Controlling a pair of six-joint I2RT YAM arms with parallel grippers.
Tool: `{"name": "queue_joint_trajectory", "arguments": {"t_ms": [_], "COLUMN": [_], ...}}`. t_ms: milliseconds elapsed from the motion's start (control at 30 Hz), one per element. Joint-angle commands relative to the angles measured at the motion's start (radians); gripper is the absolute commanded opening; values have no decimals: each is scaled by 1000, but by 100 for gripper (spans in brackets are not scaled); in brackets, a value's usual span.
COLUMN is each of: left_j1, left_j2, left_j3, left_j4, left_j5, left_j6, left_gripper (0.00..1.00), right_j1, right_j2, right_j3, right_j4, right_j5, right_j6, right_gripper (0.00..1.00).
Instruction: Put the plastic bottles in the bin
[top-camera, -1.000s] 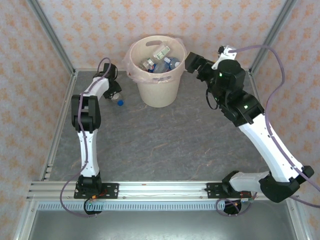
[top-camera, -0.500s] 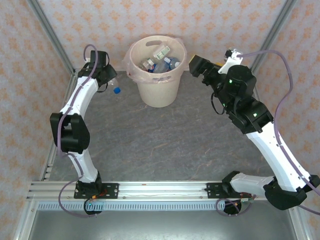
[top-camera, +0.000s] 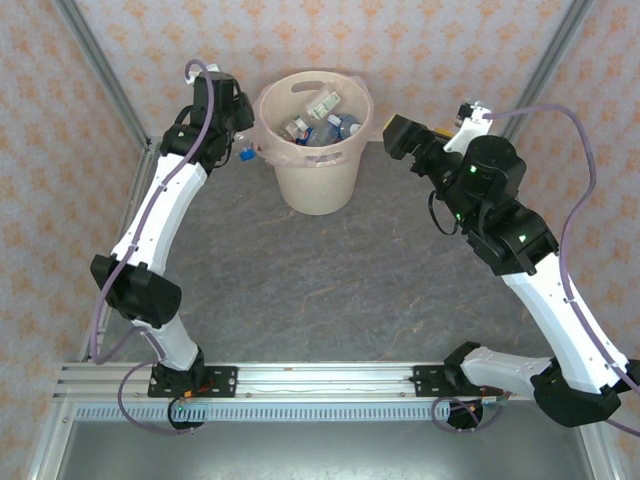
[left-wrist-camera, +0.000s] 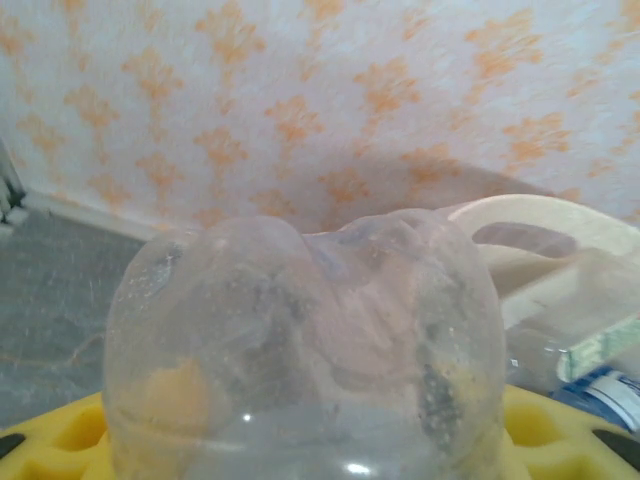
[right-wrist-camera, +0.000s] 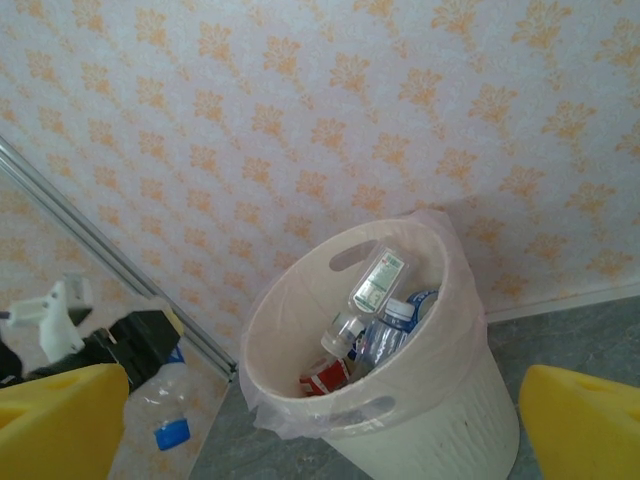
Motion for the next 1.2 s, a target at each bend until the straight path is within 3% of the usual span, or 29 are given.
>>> {"name": "queue_joint_trajectory", "arguments": {"t_ms": [0,367,533,900,1167], "left_j1": [-41,-179,-194,-270,-280], "left_j2": [-36,-10,54,272,364], "left_j3": [27,45,81,222,311], "left_j4": [67,299,343,404,401], "left_j5": [-66,23,81,-51,-45], "left_j6": [146,495,593,880,926], "left_gripper": [52,51,51,53,55], "right_j1": [5,5,7,6,6], "right_j2": [-24,-47,-14,20,12], "right_j3": [13,34,96,142,107], "right_j4": [-27,-116,-186,-234,-199], "right_j5": [-22,-17,-16,1,17], "right_j6": [7,16,15,26,31], "right_gripper": [100,100,100,100,100]}}
